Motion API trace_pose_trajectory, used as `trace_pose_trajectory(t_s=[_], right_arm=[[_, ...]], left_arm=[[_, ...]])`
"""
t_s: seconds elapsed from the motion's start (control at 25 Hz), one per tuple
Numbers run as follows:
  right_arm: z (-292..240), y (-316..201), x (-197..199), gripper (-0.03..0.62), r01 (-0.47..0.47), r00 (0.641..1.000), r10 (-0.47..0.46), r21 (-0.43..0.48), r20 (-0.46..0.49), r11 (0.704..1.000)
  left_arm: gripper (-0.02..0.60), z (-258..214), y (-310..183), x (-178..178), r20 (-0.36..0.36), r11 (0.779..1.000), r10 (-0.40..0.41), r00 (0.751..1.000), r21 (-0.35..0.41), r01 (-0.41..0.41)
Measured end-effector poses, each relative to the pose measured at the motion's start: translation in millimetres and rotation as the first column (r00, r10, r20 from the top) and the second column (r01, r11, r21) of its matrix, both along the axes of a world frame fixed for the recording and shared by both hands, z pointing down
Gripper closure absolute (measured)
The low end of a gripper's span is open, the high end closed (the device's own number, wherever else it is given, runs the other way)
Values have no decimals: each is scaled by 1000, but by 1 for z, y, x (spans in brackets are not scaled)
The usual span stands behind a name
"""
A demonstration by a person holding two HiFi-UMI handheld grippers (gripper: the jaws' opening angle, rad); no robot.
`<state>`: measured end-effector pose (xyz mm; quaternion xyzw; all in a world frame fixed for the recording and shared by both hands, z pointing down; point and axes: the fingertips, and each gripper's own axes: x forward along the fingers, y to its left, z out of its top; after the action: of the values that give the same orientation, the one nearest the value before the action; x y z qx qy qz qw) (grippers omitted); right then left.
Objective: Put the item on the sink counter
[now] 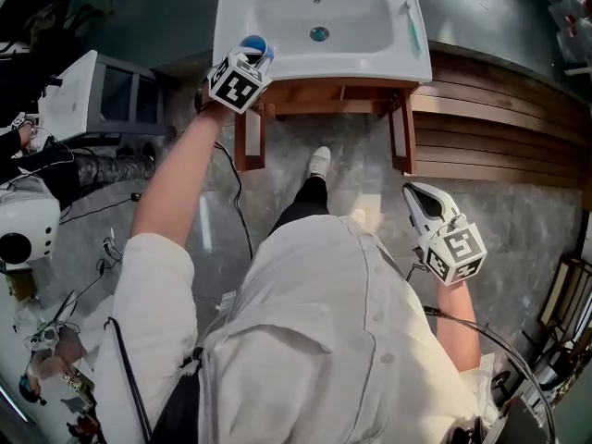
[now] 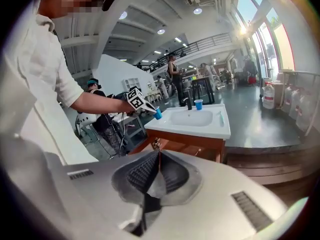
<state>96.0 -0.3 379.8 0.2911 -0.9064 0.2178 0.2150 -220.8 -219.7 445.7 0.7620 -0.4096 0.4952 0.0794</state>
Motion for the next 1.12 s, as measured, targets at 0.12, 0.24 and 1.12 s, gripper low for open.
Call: trace_pose_trajectory(t_s=[0.12,0.24,1.12], right_arm=[[4,22,5,588,24,1000,-24,-6,9,1000],[12,41,16,588,36,999,-36,-15,11,999],[108,70,40,588,10,998,-21,-167,-65,986]], left_arm=[[557,1,40,28,-22,1000,25,999,-7,-25],[558,13,79,60,-42,998,57,997,-25,-58],[557,230,108,144,-31,977,141,989,-155,-144]])
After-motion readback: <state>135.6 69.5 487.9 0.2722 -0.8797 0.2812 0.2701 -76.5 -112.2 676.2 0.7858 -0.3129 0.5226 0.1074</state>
